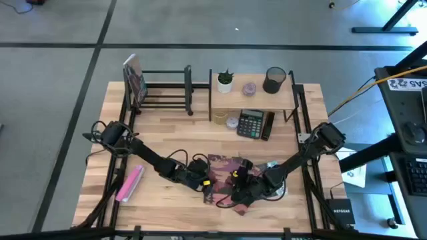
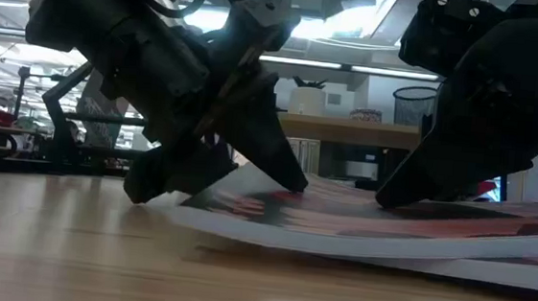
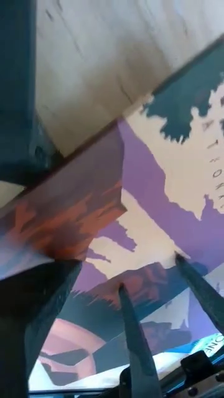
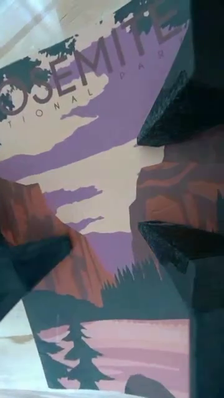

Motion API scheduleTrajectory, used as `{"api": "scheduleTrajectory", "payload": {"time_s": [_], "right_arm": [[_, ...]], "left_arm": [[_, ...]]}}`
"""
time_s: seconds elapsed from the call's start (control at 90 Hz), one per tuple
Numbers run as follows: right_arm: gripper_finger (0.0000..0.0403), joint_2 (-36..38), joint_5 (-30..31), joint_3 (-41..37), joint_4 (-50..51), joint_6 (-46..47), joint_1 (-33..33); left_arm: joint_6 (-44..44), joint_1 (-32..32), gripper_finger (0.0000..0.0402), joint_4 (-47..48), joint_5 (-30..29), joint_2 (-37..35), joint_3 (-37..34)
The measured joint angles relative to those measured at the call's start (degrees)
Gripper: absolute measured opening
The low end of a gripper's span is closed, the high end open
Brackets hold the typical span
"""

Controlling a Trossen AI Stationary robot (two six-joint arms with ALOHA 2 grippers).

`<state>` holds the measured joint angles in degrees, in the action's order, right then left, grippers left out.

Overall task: Stock shelves
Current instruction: Put the purple book into the book holder

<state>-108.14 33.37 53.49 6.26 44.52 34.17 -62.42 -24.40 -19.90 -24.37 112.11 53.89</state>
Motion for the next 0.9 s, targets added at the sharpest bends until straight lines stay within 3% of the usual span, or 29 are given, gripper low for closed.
{"api": "scheduleTrajectory", "payload": {"time_s": [0.111,0.167,0.367,0.578,0.733,0.9], "right_arm": [[0.0198,0.31,1.97,0.61,0.97,0.04,1.23],[0.0198,0.67,3.42,1.35,2.05,-0.11,2.26],[0.0198,4.83,11.6,5.1,2.09,-6.19,6.54],[0.0198,7.09,21.14,7.06,2.13,-10.81,9.97],[0.0198,7.19,21.9,7.15,4.23,-9.43,10.5],[0.0198,7.19,21.5,7.13,6.24,-7.06,10.41]], "left_arm": [[0.86,-0.32,0.0035,1.53,-1.0,-2.34,0.15],[1.61,-0.71,0.0015,3.74,-2.87,-4.36,0.21],[2.85,-2.92,0.0004,18.03,-12.98,-16.02,0.2],[3.04,-7.48,0.0002,38.54,-31.09,-31.36,2.94],[3.21,-9.61,0.0001,52.77,-43.42,-38.17,7.7],[7.7,-9.16,0.0001,61.25,-55.06,-41.16,12.23]]}}
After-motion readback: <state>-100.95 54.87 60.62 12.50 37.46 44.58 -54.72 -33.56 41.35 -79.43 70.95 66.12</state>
